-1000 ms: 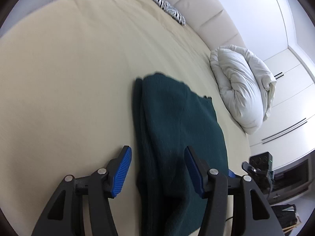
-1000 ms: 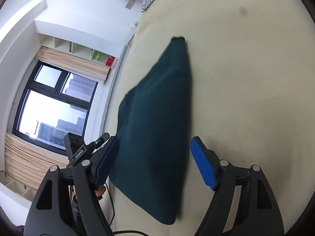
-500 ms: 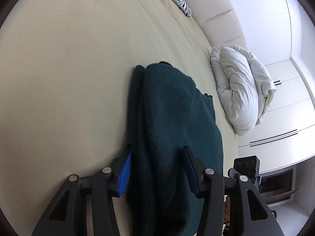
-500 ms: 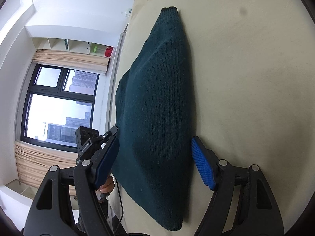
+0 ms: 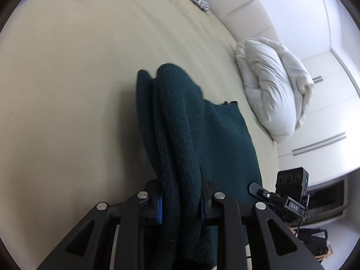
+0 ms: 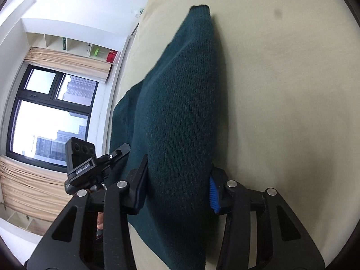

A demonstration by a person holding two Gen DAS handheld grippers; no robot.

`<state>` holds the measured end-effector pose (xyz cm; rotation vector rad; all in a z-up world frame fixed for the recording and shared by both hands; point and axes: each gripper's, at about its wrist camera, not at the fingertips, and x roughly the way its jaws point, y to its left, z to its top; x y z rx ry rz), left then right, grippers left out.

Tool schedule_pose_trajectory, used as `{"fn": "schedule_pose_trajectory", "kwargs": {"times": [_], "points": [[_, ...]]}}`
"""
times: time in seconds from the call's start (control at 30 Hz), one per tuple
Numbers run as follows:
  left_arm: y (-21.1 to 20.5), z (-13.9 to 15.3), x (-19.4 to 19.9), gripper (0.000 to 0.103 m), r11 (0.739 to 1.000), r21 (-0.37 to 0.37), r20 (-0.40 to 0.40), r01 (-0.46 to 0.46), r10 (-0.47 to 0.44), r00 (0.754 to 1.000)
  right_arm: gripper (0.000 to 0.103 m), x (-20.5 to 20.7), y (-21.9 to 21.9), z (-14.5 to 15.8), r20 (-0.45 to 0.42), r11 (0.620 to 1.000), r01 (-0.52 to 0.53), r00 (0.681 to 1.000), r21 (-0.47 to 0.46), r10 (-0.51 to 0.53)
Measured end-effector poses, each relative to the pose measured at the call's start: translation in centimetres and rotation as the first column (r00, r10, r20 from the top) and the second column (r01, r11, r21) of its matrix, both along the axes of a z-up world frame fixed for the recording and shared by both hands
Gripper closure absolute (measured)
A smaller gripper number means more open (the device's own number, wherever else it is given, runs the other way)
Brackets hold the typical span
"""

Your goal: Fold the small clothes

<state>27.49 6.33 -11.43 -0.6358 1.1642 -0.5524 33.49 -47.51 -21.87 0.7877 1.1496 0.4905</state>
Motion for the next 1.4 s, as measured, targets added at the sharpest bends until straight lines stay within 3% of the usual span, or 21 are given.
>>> {"fn": "schedule_pose_trajectory", "kwargs": {"times": [0.23, 0.5, 0.53, 0.7, 0.77, 0.83, 1.0, 1.1, 1.2, 1.33, 1.4], "points": [[-2.0, 3.4, -7.9, 0.079, 0.998, -0.016, 0.063, 0.066, -0.065, 0.996, 0.064, -7.9, -1.4, 4.7, 0.073, 1.000, -0.020, 0.997, -0.014, 0.021], [-5.9, 3.2, -16.6, 0.079, 0.988, -0.032, 0.048, 0.148, -0.147, 0.988, 0.064, -19.0, -3.3, 5.4, 0.076, 1.000, 0.013, 0.997, 0.000, -0.013], [-6.4, 2.9, -17.3, 0.079, 0.987, -0.024, 0.042, 0.156, -0.155, 0.987, 0.064, -19.6, -1.6, 5.8, 0.069, 1.000, 0.020, 0.997, 0.002, -0.020], [-7.9, -1.8, -19.3, 0.077, 0.986, 0.042, -0.034, 0.163, -0.162, 0.986, 0.064, -23.1, -2.5, 2.4, 0.018, 0.998, 0.058, 0.998, 0.001, -0.058], [-7.1, -3.2, -19.5, 0.074, 0.992, -0.023, -0.051, 0.128, -0.129, 0.990, 0.064, -23.6, -2.7, 0.1, -0.020, 0.997, 0.076, 0.997, 0.018, -0.076], [-6.6, -3.4, -19.8, 0.074, 0.993, -0.055, -0.058, 0.104, -0.107, 0.993, 0.063, -23.8, -2.8, -1.2, -0.012, 0.995, 0.085, 0.996, 0.058, -0.084], [-5.7, -2.5, -20.3, 0.070, 0.996, -0.024, -0.054, 0.089, -0.090, 0.995, 0.058, -24.1, -1.9, -1.1, -0.015, 0.996, 0.085, 0.996, 0.042, -0.084], [-4.9, 0.2, -21.4, 0.069, 0.996, 0.082, 0.022, 0.044, -0.046, 0.999, 0.056, -23.2, -1.1, -0.6, -0.016, 0.992, 0.126, 0.992, 0.013, -0.126], [-4.9, 3.4, -22.5, 0.069, 0.993, 0.114, 0.123, 0.001, -0.015, 0.992, 0.054, -24.1, -1.5, 0.6, 0.010, 0.983, 0.181, 0.983, -0.039, -0.181], [-7.8, 7.2, -24.5, 0.069, 0.990, 0.117, 0.245, 0.084, -0.111, 0.963, 0.054, -25.4, -1.7, 2.9, 0.081, 0.980, 0.198, 0.977, 0.020, -0.199], [-9.2, 6.7, -25.1, 0.069, 0.984, 0.104, 0.234, 0.144, -0.165, 0.958, 0.054, -25.4, -0.4, 3.8, 0.110, 0.986, 0.157, 0.981, 0.060, -0.163]]}}
